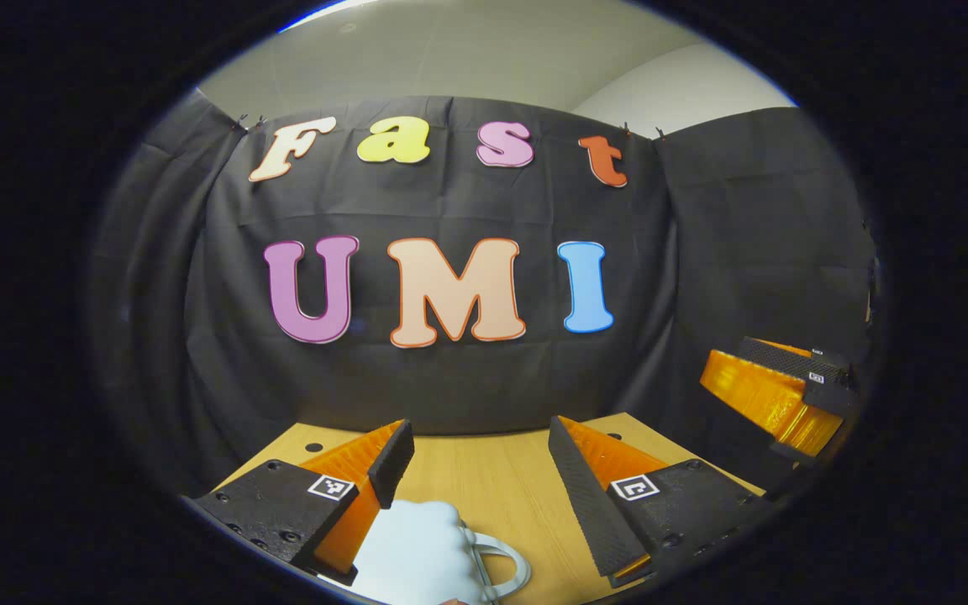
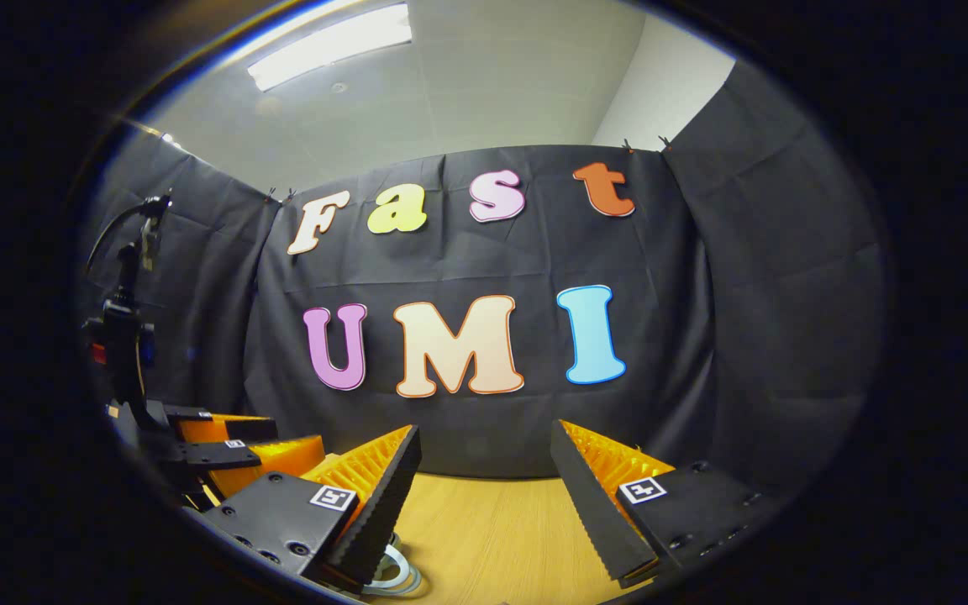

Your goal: First open the suitcase, pack the skin care products into it, and then close the suitcase.

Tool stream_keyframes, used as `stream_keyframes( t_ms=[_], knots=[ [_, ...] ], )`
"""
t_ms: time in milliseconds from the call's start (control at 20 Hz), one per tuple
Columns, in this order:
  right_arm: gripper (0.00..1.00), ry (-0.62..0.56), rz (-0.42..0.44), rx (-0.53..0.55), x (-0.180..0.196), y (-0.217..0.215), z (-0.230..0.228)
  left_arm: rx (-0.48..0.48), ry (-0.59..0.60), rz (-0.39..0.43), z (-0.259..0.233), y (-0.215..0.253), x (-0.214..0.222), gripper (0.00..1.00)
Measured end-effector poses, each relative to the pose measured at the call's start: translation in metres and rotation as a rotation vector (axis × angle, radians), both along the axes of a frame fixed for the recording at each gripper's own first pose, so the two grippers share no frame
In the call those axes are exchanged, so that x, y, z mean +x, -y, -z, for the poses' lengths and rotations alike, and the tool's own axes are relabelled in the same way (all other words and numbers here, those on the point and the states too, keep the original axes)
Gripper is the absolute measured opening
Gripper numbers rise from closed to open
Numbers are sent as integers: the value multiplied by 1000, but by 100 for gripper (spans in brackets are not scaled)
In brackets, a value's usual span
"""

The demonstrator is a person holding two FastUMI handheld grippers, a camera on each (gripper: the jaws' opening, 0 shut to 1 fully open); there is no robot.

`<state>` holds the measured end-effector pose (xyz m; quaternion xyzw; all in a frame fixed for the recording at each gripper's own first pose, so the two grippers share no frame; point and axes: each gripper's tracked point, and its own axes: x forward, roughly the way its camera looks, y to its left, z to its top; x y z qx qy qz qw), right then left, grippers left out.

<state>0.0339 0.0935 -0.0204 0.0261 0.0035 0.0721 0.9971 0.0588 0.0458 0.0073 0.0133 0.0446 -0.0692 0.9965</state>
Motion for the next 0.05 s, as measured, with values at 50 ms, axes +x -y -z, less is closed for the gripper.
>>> stream_keyframes(
  t_ms=[50],
  knots=[
    [98,4,-5,-11,-1,-6,0,-3,3,2,-2,-2,-1,95]
  ],
)
